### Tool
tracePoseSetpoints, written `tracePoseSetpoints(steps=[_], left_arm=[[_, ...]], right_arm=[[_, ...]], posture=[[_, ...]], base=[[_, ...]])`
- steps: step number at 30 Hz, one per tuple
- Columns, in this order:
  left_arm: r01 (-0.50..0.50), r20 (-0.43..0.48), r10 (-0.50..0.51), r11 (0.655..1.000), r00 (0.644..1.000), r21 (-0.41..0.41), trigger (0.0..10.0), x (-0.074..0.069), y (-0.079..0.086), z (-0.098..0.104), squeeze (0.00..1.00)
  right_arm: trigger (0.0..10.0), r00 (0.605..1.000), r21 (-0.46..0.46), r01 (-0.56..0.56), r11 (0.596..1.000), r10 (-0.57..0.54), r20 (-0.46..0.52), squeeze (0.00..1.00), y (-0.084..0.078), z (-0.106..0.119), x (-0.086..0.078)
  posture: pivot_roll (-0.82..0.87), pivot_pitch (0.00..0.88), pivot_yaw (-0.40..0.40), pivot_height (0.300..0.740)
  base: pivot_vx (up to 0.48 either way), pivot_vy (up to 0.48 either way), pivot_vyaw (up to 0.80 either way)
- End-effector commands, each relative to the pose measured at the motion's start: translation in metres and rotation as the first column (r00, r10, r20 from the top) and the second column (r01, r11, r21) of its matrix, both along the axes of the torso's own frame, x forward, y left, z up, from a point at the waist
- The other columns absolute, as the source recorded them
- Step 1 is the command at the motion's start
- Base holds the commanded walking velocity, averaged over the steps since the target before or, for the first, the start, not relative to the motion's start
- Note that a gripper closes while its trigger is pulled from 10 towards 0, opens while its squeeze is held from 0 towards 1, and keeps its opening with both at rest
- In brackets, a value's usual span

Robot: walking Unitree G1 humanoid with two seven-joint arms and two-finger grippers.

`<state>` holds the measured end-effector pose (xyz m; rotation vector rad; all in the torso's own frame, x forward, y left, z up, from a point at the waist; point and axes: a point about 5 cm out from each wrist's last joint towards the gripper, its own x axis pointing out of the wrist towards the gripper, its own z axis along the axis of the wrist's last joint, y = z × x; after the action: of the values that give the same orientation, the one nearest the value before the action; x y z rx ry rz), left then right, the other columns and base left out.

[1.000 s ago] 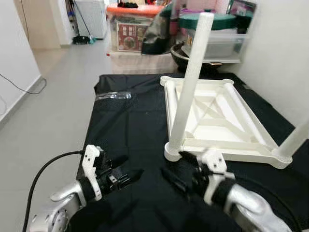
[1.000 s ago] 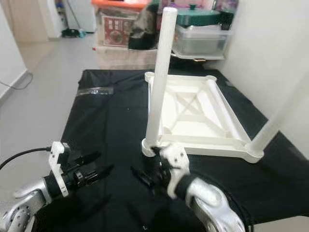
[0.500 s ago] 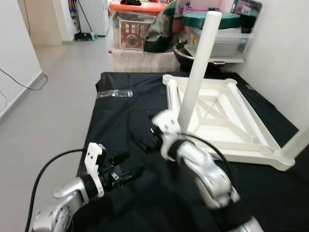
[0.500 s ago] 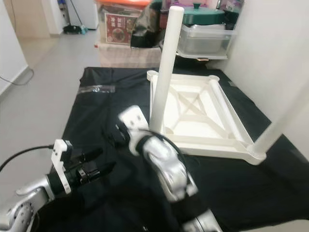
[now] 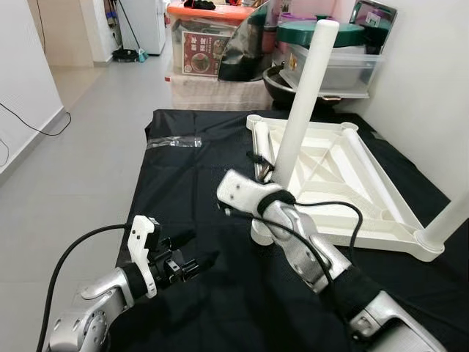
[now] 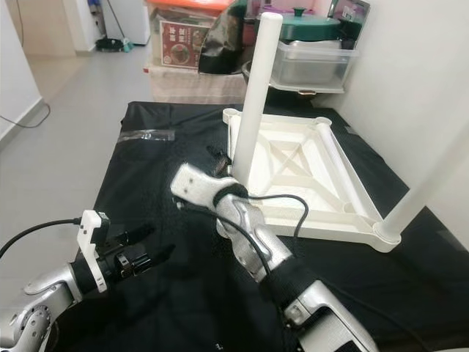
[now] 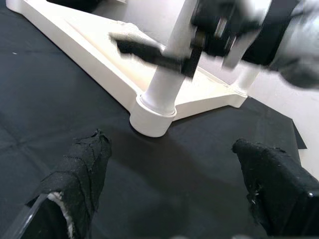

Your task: Building children table

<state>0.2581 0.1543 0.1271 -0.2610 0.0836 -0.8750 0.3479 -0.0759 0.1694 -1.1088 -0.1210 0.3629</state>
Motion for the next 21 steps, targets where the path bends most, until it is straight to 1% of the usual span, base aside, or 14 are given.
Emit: tracePoseSetpoints(steps=[1,3,4,5,8,9,10,11,12,14,15,17,19,21], left_arm=[[0.017,-0.001,-0.017,1.000,1.000,-0.005,10.0,0.000,-0.005,-0.002,0.00],[0.017,-0.001,-0.017,1.000,1.000,-0.006,10.0,0.000,-0.005,-0.002,0.00],[0.017,0.001,-0.017,1.000,1.000,-0.010,10.0,0.000,-0.006,-0.003,0.00],[0.017,0.001,-0.017,1.000,1.000,-0.010,10.0,0.000,-0.006,-0.003,0.00],[0.018,0.003,-0.018,1.000,1.000,-0.015,10.0,-0.001,-0.007,-0.003,0.00],[0.020,0.004,-0.020,1.000,1.000,-0.017,10.0,-0.001,-0.008,-0.003,0.00],[0.020,0.004,-0.020,1.000,1.000,-0.017,10.0,-0.001,-0.008,-0.003,0.00],[0.021,0.004,-0.021,1.000,1.000,-0.019,10.0,-0.001,-0.008,-0.003,0.00],[0.021,0.004,-0.021,1.000,1.000,-0.019,10.0,-0.001,-0.008,-0.003,0.00],[0.028,0.004,-0.027,0.999,1.000,-0.023,10.0,-0.001,-0.009,-0.003,0.00],[0.028,0.004,-0.027,0.999,1.000,-0.023,10.0,-0.001,-0.009,-0.003,0.00],[0.035,0.003,-0.035,0.999,0.999,-0.026,10.0,-0.001,-0.010,-0.003,0.00],[0.035,0.003,-0.035,0.999,0.999,-0.026,10.0,-0.001,-0.010,-0.003,0.00],[0.036,0.003,-0.036,0.999,0.999,-0.027,10.0,0.000,-0.010,-0.003,0.00]], right_arm=[[10.0,0.996,-0.047,0.078,0.996,-0.080,-0.032,0.11,-0.020,-0.012,0.004],[10.0,0.992,-0.062,0.116,0.991,-0.119,-0.048,0.11,-0.031,-0.017,0.007],[10.0,0.962,-0.057,0.247,0.967,-0.252,-0.110,0.08,-0.067,-0.026,0.012],[10.0,0.962,-0.057,0.247,0.967,-0.252,-0.110,0.08,-0.067,-0.026,0.012],[10.0,0.908,0.027,0.391,0.920,-0.381,-0.175,0.06,-0.099,-0.031,0.015],[10.0,0.853,0.128,0.511,0.850,-0.482,-0.200,0.05,-0.119,-0.030,0.016],[10.0,0.853,0.128,0.511,0.850,-0.482,-0.200,0.05,-0.119,-0.030,0.016],[10.0,0.807,0.194,0.587,0.786,-0.546,-0.225,0.05,-0.133,-0.030,0.016],[10.0,0.807,0.194,0.587,0.786,-0.546,-0.225,0.05,-0.133,-0.030,0.016],[10.0,0.706,0.343,0.705,0.620,-0.657,-0.263,0.06,-0.161,-0.027,0.013],[10.0,0.706,0.343,0.705,0.620,-0.657,-0.263,0.06,-0.161,-0.027,0.013],[10.0,0.654,0.379,0.750,0.541,-0.691,-0.309,0.05,-0.176,-0.032,0.007],[10.0,0.654,0.379,0.750,0.541,-0.691,-0.309,0.05,-0.176,-0.032,0.007],[10.0,0.622,0.378,0.777,0.503,-0.710,-0.332,0.05,-0.186,-0.038,0.003]], posture=[[0.07,0.000,-0.113,0.740],[0.06,0.000,-0.115,0.740],[0.06,0.000,-0.118,0.740],[0.06,0.000,-0.118,0.740],[0.05,0.000,-0.116,0.740],[0.05,0.000,-0.116,0.740],[0.05,0.000,-0.116,0.740],[0.05,0.000,-0.116,0.740],[0.05,0.000,-0.116,0.740],[0.04,0.000,-0.109,0.740],[0.04,0.000,-0.109,0.740],[0.04,0.000,-0.120,0.740],[0.04,0.000,-0.120,0.740],[0.04,0.000,-0.119,0.740]], base=[[0.000,0.000,0.00],[0.000,0.000,0.00],[0.000,0.000,0.00],[0.000,0.000,0.00],[0.000,0.000,0.00],[0.000,0.000,0.00],[0.000,0.000,0.00],[0.000,0.000,0.00],[0.000,0.000,0.00],[0.000,0.000,0.00],[0.000,0.000,0.00],[0.000,0.000,0.00],[0.000,0.000,0.00],[0.000,0.000,0.00]])
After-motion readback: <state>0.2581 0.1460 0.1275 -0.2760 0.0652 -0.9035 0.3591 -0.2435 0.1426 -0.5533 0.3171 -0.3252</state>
